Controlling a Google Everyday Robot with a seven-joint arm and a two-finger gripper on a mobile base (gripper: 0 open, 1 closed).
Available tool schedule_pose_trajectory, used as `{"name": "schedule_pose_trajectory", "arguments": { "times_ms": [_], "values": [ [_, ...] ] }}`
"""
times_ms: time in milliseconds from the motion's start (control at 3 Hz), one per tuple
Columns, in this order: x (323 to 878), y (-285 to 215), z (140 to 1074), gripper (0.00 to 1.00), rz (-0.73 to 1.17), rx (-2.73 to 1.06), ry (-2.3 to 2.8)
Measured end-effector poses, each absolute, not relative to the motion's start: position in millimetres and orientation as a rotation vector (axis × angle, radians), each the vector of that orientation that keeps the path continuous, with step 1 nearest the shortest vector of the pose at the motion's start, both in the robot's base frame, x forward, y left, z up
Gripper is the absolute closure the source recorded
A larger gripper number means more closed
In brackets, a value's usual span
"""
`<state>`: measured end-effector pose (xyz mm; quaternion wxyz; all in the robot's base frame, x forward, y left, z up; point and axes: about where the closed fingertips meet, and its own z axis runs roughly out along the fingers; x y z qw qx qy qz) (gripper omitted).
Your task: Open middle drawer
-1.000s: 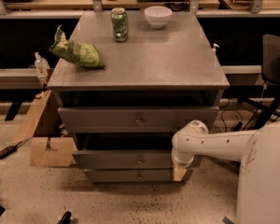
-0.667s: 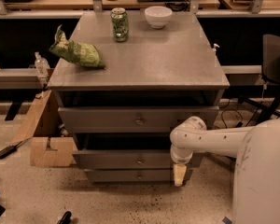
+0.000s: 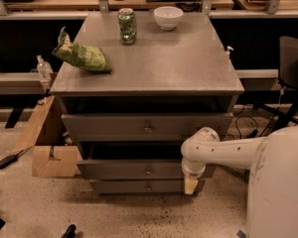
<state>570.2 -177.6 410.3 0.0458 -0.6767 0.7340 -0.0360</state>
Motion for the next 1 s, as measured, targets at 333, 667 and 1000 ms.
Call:
{"name": "schedule_pose_trajectory", "arguments": {
  "times_ms": [333, 667, 1000],
  "values": [
    [549.4, -178.2, 410.2, 0.5, -0.131, -2.069, 2.299],
    [542.3, -181.5, 413.8, 0.73, -0.142, -2.068, 2.329],
    [542.6, -181.4, 419.4, 1.0, -0.142, -2.068, 2.329]
  ]
}}
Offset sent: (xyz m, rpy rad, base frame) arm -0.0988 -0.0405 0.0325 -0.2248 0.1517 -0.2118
